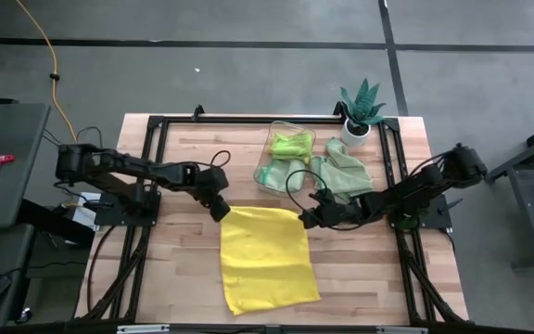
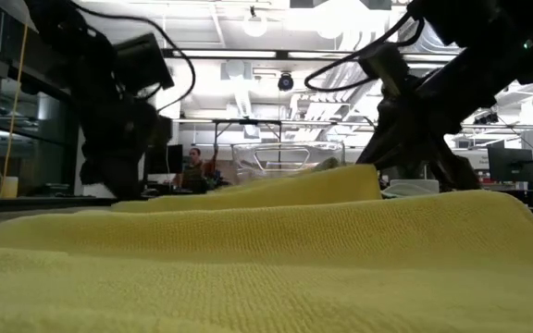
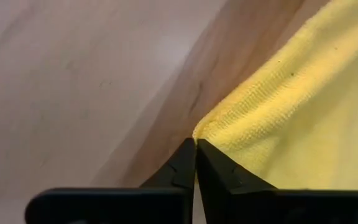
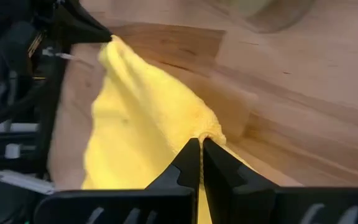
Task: Fold microfiber towels
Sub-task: Fold the yellow towel
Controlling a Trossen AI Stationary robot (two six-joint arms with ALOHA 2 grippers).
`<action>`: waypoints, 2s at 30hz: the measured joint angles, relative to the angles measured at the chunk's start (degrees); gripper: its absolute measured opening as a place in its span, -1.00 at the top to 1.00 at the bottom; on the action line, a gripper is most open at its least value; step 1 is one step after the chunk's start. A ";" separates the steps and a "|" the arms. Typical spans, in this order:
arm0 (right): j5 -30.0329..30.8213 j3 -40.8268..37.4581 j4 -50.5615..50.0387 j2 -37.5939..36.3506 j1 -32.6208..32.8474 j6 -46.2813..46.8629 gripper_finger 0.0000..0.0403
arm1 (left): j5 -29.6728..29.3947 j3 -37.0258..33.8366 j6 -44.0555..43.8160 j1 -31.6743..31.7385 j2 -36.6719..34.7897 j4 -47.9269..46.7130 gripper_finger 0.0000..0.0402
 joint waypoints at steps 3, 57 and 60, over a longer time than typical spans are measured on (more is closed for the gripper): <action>-0.27 0.02 -0.43 -1.76 0.02 -1.46 1.00 | -0.80 1.69 1.29 -0.51 -3.25 -2.68 0.99; 21.95 24.63 -40.32 5.08 25.42 -18.05 1.00 | -32.86 20.09 12.70 -36.88 -1.27 -11.39 1.00; 20.65 24.63 -39.70 6.81 26.71 -15.60 1.00 | -32.81 20.03 10.59 -38.71 1.19 -10.80 1.00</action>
